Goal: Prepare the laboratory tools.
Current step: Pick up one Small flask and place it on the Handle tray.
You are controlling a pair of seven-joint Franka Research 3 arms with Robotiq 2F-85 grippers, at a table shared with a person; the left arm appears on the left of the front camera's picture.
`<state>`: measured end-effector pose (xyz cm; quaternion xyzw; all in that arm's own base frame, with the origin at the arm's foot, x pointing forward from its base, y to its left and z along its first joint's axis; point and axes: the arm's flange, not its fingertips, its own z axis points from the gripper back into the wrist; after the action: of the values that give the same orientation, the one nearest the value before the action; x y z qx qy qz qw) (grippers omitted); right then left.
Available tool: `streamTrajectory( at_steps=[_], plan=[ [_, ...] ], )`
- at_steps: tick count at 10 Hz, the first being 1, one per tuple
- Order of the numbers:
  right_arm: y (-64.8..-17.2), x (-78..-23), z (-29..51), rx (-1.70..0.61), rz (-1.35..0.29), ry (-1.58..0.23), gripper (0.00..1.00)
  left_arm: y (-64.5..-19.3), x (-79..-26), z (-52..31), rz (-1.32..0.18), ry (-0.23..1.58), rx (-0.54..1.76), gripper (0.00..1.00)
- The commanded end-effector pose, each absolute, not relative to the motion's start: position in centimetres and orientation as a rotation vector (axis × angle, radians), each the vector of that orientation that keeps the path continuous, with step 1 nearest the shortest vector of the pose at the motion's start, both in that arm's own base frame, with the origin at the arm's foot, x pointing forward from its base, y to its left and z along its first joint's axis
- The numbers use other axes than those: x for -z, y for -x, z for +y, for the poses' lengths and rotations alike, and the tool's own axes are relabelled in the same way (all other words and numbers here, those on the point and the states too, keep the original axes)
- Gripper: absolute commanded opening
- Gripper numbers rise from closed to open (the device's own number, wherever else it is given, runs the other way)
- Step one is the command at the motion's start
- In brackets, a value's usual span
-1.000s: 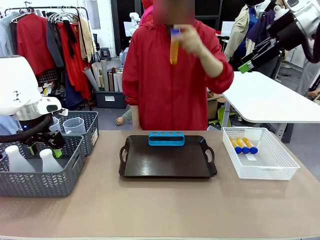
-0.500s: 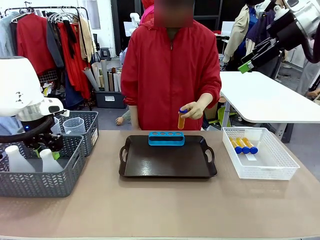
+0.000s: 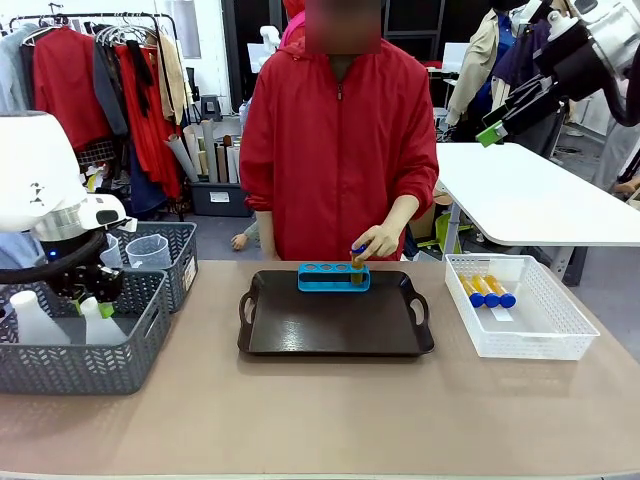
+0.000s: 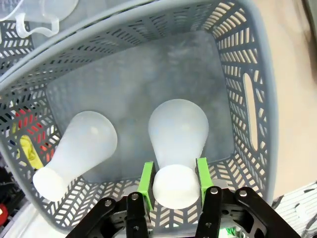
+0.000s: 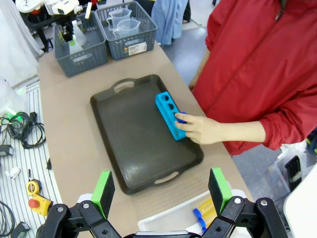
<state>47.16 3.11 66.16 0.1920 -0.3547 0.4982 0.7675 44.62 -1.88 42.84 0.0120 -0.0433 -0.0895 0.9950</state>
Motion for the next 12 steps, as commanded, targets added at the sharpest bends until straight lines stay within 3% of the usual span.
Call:
streamTrajectory(
  at_steps=[1,5,12],
  plan=[
    [-47.1,-66.3,3.1,-1.086,-0.773,-0.418,1.00,-43.8,-45.0,-1.9,-0.125,-0.071,0.172,0.00],
    [-47.1,-66.3,3.1,-1.086,-0.773,-0.418,1.00,-43.2,-56.4,-4.4,-0.172,-0.075,0.208,0.00],
    [-47.1,-66.3,3.1,-1.086,-0.773,-0.418,1.00,-42.2,-74.5,-13.0,-0.308,-0.137,0.520,0.00]
  ],
)
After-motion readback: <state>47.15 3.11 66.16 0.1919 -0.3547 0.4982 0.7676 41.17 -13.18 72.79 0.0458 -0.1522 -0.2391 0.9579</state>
